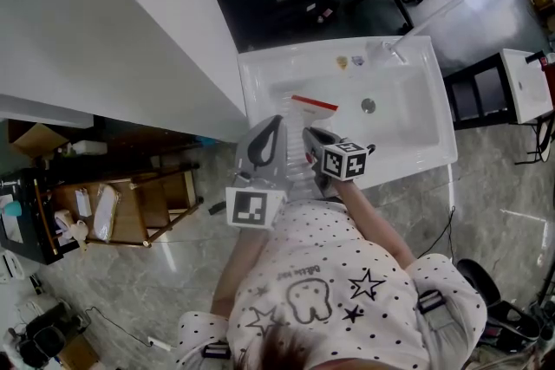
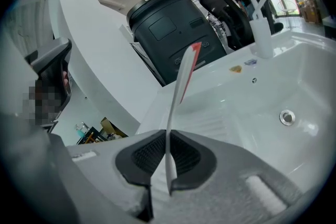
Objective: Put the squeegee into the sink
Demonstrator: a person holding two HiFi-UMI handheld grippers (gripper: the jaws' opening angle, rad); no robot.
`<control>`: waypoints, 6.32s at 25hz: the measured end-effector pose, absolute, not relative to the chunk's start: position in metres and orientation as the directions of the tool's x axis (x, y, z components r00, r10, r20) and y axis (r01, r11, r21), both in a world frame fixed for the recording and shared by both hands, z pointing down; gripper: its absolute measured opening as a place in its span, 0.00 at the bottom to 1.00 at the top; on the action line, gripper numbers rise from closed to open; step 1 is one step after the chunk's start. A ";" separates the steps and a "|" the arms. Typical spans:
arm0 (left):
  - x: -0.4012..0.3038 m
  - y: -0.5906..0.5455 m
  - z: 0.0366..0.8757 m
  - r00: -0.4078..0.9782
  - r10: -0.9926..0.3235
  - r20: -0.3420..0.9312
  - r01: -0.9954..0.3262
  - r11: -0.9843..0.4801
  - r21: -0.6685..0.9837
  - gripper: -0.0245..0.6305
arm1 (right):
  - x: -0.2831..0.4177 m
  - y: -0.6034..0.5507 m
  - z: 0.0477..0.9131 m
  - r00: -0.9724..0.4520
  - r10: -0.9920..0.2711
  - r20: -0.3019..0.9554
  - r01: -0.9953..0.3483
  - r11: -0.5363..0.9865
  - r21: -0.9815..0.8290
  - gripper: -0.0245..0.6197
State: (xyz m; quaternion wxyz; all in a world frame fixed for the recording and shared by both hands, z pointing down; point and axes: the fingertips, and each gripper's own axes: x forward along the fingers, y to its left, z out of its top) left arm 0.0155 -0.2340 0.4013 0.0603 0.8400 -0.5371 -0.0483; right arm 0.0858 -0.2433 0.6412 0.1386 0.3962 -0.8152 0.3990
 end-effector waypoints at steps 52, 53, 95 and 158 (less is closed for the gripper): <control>0.018 -0.248 0.405 0.403 -0.915 -0.011 -0.903 -0.399 0.158 0.03 | 0.107 -0.256 0.688 -0.648 -0.428 0.630 -0.747 0.195 -0.636 0.10; 0.017 -0.248 0.405 0.402 -0.916 -0.010 -0.903 -0.398 0.159 0.03 | 0.109 -0.256 0.689 -0.641 -0.430 0.636 -0.753 0.194 -0.628 0.11; 0.015 -0.247 0.403 0.393 -0.919 -0.020 -0.906 -0.391 0.162 0.03 | 0.141 -0.288 0.665 -0.505 -0.609 0.611 -0.853 0.245 -0.460 0.03; 0.023 -0.187 0.385 0.549 -0.832 -0.081 -0.814 -0.554 0.175 0.03 | 0.132 -0.215 0.407 -0.422 -0.906 0.015 -0.904 0.419 -0.089 0.03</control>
